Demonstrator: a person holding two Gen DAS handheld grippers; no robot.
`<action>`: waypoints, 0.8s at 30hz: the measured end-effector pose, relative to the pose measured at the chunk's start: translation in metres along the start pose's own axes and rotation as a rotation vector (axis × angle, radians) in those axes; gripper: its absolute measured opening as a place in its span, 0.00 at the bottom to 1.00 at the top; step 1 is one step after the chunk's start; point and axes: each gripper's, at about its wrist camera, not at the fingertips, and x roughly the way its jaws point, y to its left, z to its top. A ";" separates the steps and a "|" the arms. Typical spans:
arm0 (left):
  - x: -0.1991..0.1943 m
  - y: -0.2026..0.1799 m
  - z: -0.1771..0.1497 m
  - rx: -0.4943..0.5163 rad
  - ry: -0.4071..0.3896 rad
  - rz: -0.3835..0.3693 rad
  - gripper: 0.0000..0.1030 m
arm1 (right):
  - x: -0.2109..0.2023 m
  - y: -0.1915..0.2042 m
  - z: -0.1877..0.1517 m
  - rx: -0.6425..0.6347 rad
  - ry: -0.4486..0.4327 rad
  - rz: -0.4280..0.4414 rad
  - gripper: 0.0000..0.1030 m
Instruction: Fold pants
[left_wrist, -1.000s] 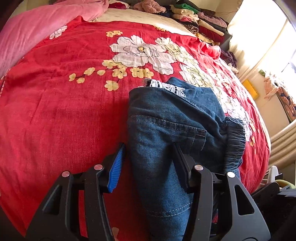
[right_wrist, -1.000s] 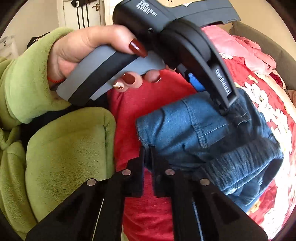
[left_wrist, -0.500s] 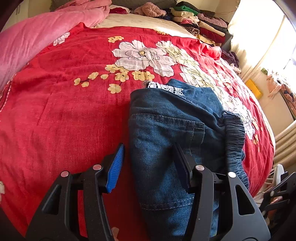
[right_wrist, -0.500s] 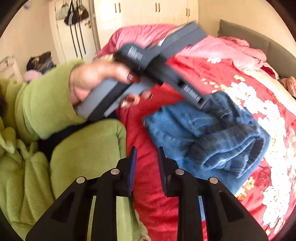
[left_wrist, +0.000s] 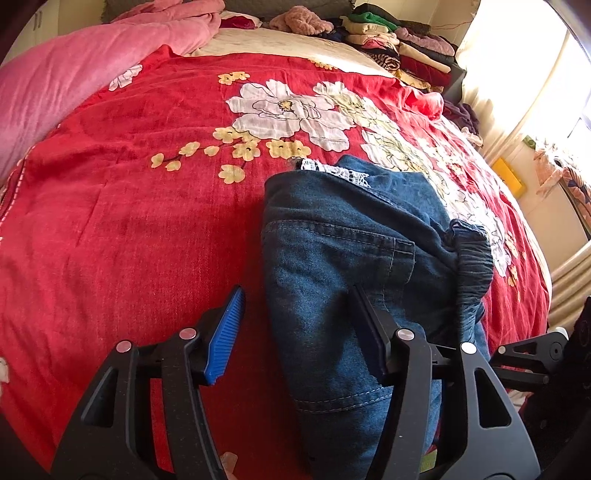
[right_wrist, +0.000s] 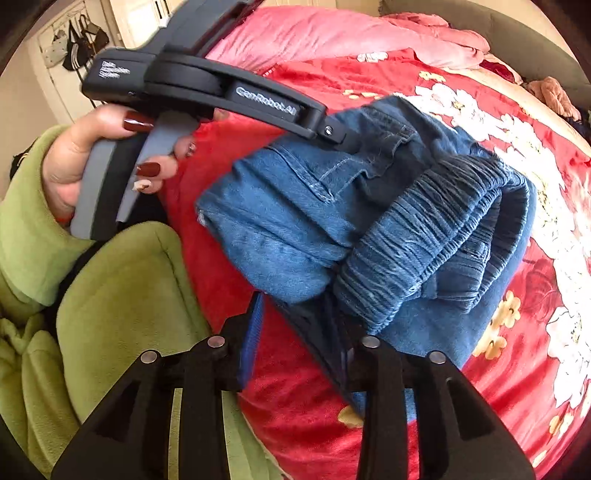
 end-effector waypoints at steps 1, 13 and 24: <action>0.000 0.001 0.000 -0.002 -0.001 0.000 0.49 | -0.004 0.002 -0.002 -0.003 -0.010 0.005 0.31; -0.021 0.002 -0.006 -0.015 -0.052 0.018 0.49 | -0.052 0.009 0.002 -0.007 -0.128 -0.025 0.46; -0.048 -0.021 -0.031 0.050 -0.087 -0.008 0.46 | -0.087 -0.051 0.014 0.204 -0.248 -0.166 0.50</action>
